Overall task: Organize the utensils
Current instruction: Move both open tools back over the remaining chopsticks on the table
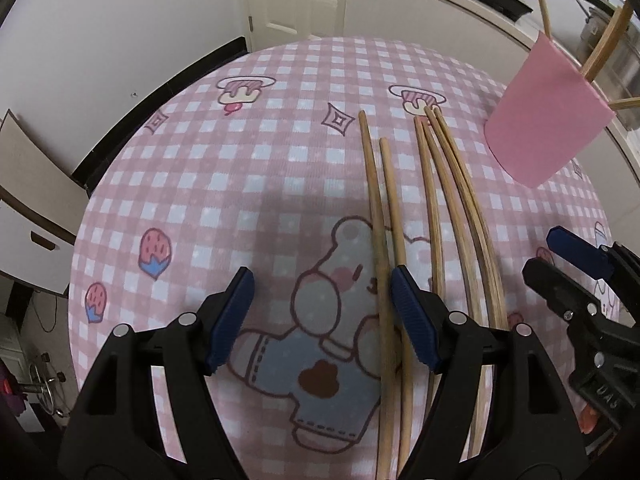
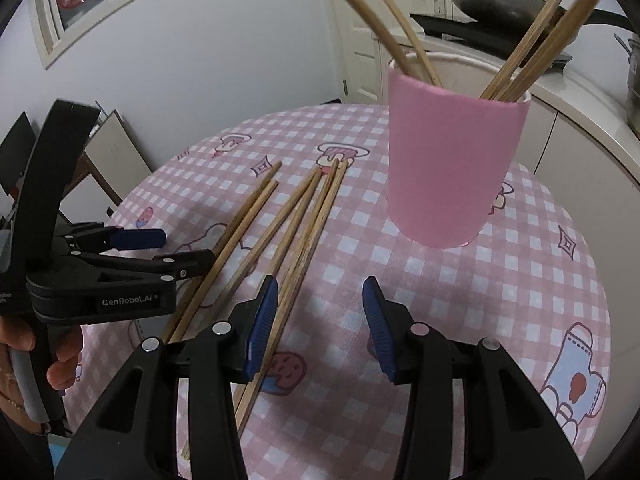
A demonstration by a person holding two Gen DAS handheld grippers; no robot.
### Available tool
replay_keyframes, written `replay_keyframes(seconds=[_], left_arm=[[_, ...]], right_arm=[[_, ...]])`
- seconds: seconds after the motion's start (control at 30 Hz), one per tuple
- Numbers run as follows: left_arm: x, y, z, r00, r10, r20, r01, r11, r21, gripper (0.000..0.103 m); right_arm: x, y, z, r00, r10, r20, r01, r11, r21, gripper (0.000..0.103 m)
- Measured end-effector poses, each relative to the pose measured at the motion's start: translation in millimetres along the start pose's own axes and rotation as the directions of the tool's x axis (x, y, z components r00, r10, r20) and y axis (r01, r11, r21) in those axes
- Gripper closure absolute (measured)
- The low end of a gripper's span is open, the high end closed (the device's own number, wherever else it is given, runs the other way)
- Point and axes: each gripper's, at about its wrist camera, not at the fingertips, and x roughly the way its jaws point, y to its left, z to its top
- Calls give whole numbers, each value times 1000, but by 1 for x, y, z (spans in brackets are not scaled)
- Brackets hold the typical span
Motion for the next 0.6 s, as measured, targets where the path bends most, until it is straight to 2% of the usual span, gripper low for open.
replay_keyframes(seconds=[0.1, 0.3, 0.6], left_arm=[[0, -3, -2, 1000, 21, 11, -22, 999, 25, 32], [3, 4, 3, 1000, 20, 22, -20, 1000, -6, 33], [8, 10, 14, 999, 26, 30, -25, 999, -20, 33]], right_arm=[[6, -1, 1, 999, -30, -20, 30, 1000, -4, 61], [16, -3, 7, 999, -31, -29, 31, 1000, -3, 61], [39, 1, 24, 995, -89, -48, 89, 996, -15, 61]])
